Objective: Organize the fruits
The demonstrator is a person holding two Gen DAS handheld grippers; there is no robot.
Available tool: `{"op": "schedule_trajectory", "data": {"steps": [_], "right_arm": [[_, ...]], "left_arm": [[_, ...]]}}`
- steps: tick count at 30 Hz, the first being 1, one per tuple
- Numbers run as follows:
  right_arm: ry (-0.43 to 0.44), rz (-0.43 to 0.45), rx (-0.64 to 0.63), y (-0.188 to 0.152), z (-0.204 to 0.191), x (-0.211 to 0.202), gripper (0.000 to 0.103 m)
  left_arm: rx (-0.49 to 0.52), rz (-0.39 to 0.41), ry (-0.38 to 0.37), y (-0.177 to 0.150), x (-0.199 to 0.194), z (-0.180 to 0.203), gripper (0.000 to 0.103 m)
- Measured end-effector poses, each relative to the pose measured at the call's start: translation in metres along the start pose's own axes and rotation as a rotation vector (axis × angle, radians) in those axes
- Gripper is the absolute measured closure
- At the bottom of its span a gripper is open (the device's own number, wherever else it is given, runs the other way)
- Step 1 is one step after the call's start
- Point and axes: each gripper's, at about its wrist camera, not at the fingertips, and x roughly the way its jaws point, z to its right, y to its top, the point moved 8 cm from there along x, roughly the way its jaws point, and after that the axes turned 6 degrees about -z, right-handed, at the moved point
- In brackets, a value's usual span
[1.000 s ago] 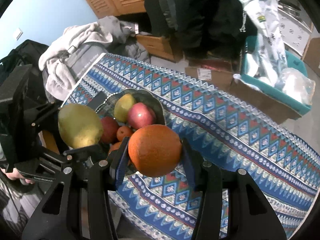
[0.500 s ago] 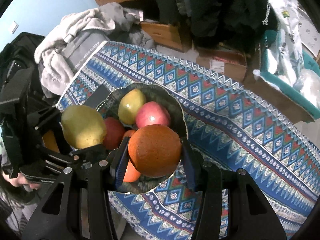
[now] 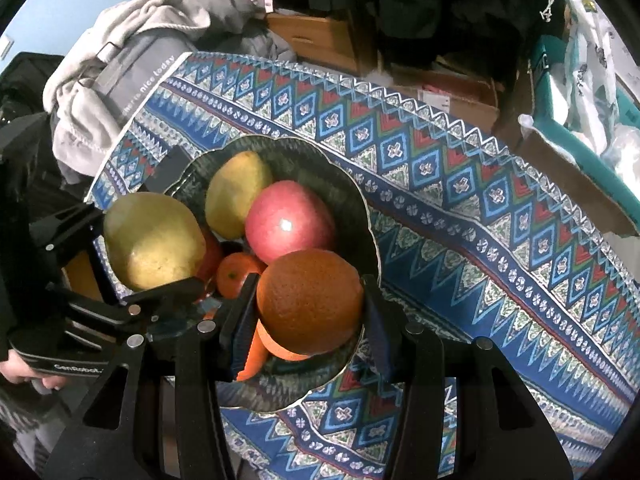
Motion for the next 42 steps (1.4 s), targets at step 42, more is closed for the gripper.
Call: {"op": "schedule_trajectory", "data": {"steps": [42], "right_arm": [[-0.076, 0.287, 0.005, -0.022, -0.030, -0.124, 0.026]], "left_arm": [[0.009, 0.193, 0.083, -0.019, -0.116, 0.015, 0.013]]}}
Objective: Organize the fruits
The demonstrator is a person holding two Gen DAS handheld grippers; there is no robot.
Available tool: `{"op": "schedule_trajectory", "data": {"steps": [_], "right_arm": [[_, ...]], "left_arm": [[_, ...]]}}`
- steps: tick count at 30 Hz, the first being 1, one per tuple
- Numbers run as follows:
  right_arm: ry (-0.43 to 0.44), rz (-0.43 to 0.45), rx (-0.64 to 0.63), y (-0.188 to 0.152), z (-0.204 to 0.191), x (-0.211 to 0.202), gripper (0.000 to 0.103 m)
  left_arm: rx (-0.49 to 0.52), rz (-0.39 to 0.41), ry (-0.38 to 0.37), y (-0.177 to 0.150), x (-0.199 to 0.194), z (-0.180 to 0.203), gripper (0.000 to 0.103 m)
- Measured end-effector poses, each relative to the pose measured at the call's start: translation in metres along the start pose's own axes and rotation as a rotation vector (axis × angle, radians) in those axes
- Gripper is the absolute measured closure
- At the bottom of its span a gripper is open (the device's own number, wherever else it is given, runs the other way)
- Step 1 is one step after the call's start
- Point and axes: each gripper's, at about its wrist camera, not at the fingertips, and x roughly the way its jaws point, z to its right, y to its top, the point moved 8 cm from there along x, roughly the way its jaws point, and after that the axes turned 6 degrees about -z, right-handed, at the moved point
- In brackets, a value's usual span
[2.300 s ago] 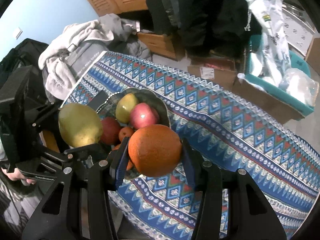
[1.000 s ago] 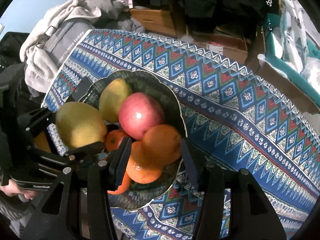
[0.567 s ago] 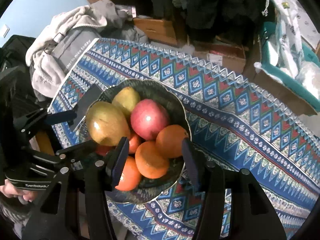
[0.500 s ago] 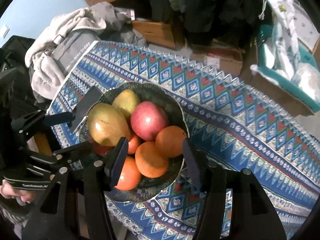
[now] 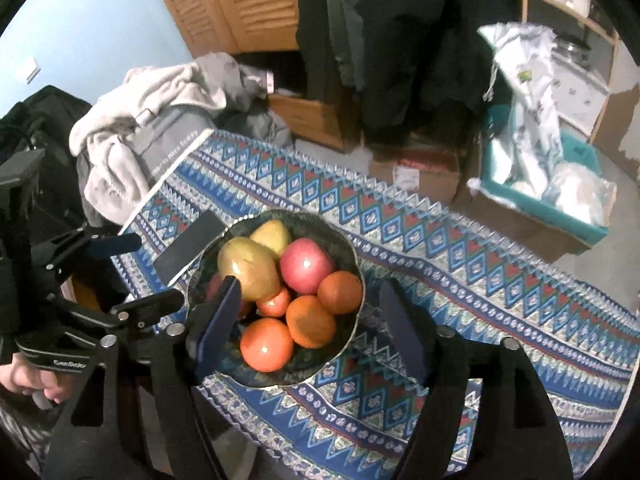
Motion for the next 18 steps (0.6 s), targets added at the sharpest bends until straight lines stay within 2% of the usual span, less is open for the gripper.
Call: {"op": "schedule_trajectory", "data": {"steps": [3, 11, 16, 18], "right_arm": [[-0.021, 0.027, -0.001, -0.003, 0.003, -0.013, 0.025], [-0.084, 0.106, -0.003, -0.007, 0.017, -0.049, 0.022], [-0.110, 0.145, 0.005, -0.011, 0.027, -0.069, 0.022], [-0.119, 0.165, 0.012, -0.012, 0.030, -0.076, 0.022]], "left_arm": [[0.010, 0.022, 0.019, 0.002, -0.009, 0.004, 0.012], [0.055, 0.127, 0.099, 0.007, -0.047, 0.020, 0.001], [0.093, 0.197, 0.201, 0.010, -0.067, 0.024, 0.001], [0.097, 0.217, 0.205, 0.009, -0.073, 0.027, 0.001]]}}
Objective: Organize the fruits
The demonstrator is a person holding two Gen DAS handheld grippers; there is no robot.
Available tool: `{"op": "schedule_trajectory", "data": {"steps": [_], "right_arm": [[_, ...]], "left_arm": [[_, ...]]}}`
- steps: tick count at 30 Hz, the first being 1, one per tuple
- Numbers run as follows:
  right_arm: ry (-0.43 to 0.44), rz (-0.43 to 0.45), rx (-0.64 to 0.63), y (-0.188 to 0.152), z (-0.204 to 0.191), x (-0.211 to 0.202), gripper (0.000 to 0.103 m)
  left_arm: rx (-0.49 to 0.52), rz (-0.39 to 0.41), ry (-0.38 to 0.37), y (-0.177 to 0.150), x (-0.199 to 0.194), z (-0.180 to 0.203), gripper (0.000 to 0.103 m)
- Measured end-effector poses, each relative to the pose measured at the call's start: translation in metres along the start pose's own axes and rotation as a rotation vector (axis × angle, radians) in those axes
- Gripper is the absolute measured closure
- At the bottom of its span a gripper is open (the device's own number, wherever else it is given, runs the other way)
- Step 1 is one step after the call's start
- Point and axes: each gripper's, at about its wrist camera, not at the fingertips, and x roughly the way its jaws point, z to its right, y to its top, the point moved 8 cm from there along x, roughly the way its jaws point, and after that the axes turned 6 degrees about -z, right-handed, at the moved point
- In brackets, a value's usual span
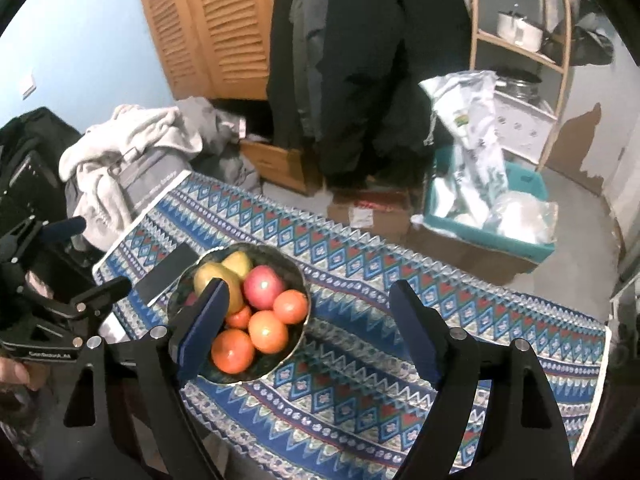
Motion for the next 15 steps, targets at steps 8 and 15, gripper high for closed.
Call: {"op": "schedule_trajectory", "data": {"steps": [8, 15], "right_arm": [[-0.016, 0.067, 0.009, -0.004, 0.006, -0.029, 0.022], [-0.024, 0.111, -0.026, -0.001, 0.001, -0.042, 0.021]], "left_arm": [[-0.033, 0.019, -0.029, 0.003, -0.013, 0.001, 0.001], [-0.043, 0.014, -0.033, 0.007, -0.013, 0.004, 0.001]]}}
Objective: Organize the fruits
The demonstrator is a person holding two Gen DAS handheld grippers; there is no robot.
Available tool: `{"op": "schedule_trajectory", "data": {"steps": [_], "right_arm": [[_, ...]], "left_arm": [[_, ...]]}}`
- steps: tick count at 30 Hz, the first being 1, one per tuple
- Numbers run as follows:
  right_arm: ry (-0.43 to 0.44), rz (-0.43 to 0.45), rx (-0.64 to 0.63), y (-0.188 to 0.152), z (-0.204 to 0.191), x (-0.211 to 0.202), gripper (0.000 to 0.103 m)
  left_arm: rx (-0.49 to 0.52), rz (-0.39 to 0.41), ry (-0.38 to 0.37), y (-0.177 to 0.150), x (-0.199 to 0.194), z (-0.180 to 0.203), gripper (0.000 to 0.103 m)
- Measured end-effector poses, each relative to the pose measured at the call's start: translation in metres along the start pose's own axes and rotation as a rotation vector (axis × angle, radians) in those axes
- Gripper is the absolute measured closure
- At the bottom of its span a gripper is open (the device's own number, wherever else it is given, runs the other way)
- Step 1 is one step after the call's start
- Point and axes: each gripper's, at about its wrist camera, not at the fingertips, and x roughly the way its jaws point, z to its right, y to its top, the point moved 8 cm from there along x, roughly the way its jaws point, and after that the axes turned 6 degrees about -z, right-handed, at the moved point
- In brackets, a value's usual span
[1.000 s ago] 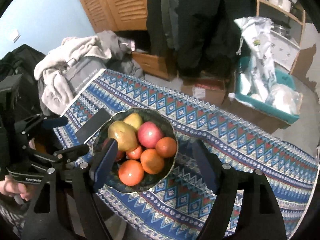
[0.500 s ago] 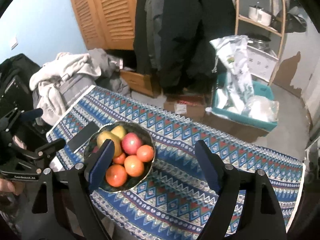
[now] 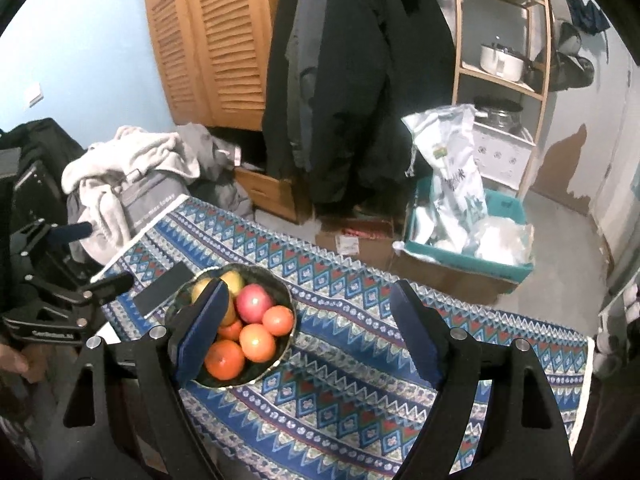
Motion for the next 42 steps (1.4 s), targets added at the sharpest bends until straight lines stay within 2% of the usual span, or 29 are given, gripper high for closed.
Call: {"op": "schedule_trajectory", "data": {"steps": [42], "right_arm": [[0.025, -0.035, -0.048, -0.005, -0.010, 0.013, 0.021]], "left_arm": [[0.002, -0.006, 0.005, 0.001, -0.006, 0.010, 0.001]]}}
